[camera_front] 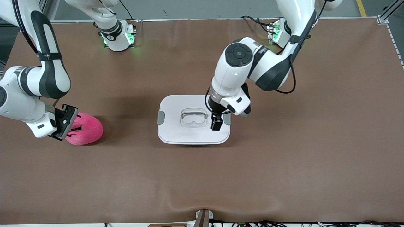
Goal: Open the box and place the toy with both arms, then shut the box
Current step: 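Reach the left gripper to the lid handle while the right gripper reaches the toy, then grasp the lid handle with the left gripper while the right gripper grasps the toy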
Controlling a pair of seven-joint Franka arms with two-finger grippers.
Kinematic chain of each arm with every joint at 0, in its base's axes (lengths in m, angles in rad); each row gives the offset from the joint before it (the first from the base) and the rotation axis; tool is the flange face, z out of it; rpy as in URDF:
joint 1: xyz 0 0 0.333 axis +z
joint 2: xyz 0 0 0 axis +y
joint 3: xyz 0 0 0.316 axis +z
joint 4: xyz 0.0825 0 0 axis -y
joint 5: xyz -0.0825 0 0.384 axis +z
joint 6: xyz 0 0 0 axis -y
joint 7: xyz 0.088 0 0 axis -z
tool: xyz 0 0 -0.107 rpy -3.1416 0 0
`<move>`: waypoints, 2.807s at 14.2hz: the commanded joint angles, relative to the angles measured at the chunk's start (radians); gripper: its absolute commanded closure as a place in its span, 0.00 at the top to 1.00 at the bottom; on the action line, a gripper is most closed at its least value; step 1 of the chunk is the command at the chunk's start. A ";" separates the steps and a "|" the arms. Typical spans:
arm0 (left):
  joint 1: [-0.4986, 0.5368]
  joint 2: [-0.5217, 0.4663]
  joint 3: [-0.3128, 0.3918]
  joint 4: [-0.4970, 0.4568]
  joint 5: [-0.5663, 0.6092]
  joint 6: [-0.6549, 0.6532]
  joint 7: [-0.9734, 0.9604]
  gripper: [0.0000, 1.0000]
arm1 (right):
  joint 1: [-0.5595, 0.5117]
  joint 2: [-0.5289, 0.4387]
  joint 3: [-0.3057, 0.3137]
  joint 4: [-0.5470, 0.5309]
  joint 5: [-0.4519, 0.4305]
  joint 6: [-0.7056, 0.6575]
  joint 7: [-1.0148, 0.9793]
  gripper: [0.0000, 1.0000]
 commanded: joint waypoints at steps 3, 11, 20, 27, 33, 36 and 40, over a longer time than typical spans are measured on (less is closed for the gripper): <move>-0.189 0.046 0.162 0.047 0.020 -0.003 -0.067 1.00 | -0.022 0.026 0.006 0.002 -0.015 0.007 -0.035 0.38; -0.219 0.078 0.161 0.047 0.019 0.000 -0.082 1.00 | -0.039 0.046 0.008 0.009 -0.012 0.009 -0.035 0.00; -0.231 0.128 0.152 0.039 0.011 0.072 -0.093 1.00 | -0.006 0.032 0.013 0.153 0.000 -0.071 -0.007 0.00; -0.252 0.143 0.149 0.030 0.010 0.072 -0.100 1.00 | 0.021 0.028 0.013 0.257 0.003 -0.200 0.138 0.00; -0.252 0.149 0.149 0.019 0.010 0.072 -0.103 0.85 | 0.037 0.029 0.014 0.297 0.060 -0.226 0.230 0.00; -0.251 0.152 0.149 0.015 0.011 0.072 -0.107 0.76 | 0.077 0.031 0.013 0.343 0.072 -0.286 0.350 0.00; -0.251 0.152 0.149 0.013 0.011 0.070 -0.107 0.55 | 0.152 0.031 0.013 0.358 0.097 -0.301 0.505 0.00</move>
